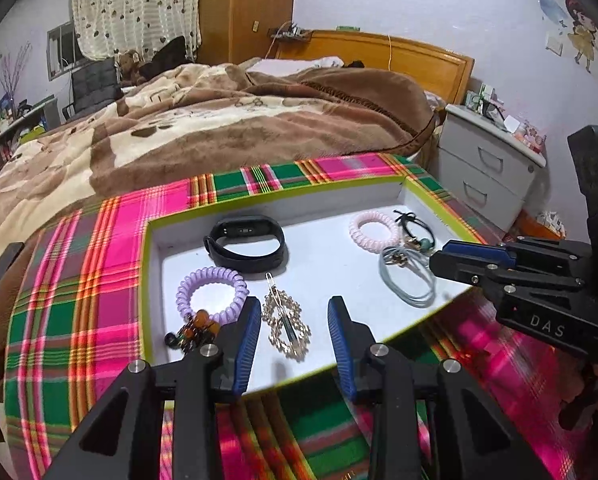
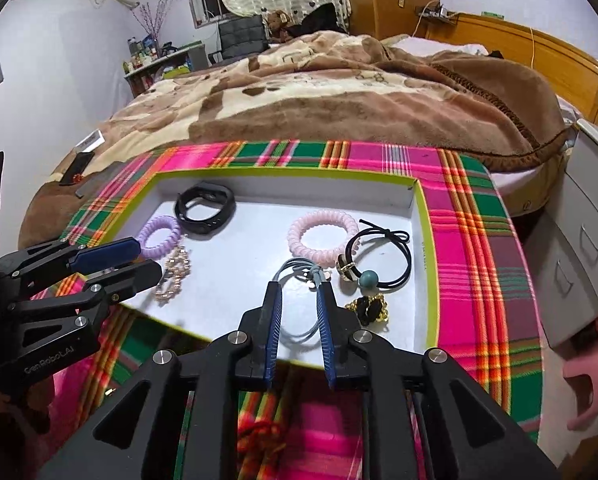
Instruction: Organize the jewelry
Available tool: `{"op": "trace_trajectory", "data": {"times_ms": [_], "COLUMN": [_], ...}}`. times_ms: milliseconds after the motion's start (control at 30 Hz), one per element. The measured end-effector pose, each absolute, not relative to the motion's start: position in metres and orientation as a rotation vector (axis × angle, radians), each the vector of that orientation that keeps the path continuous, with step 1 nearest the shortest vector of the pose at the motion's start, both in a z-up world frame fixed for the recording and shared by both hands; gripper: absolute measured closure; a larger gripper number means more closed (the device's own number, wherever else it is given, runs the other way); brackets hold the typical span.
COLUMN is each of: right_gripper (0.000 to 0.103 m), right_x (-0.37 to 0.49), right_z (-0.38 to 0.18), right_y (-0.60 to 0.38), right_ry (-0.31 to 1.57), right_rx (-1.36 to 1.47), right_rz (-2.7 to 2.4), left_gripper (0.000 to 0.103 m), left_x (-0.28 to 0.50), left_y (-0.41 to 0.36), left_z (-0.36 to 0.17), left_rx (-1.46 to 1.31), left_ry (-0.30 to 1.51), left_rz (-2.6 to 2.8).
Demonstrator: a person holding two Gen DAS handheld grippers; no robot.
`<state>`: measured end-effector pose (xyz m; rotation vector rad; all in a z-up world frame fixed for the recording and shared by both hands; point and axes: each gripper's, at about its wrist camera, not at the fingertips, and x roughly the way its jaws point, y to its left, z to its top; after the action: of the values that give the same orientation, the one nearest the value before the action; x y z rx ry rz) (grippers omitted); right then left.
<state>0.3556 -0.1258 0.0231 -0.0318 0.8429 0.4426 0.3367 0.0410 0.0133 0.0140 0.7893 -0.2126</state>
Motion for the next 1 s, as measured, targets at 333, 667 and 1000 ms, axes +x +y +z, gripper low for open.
{"op": "trace_trajectory", "data": {"times_ms": [333,667,1000], "right_gripper": [0.084,0.084,0.083], "right_x": [0.287,0.201,0.142], "right_z": [0.062,0.079,0.066], "right_y": [-0.143,-0.159,-0.175], "right_ry": [0.736,0.660,0.653], "right_rx": [-0.007,0.011,0.028], "right_rz": [0.461,0.480,0.453], "left_gripper": [0.069,0.069,0.069], "left_x": [0.258,0.169,0.103], "left_y": [0.041,0.037,0.028], "left_z": [0.054,0.067,0.058], "left_rx": [-0.016,-0.060,-0.034], "left_ry": [0.666,0.598,0.574], "left_rz": [-0.180,-0.150,-0.106]}}
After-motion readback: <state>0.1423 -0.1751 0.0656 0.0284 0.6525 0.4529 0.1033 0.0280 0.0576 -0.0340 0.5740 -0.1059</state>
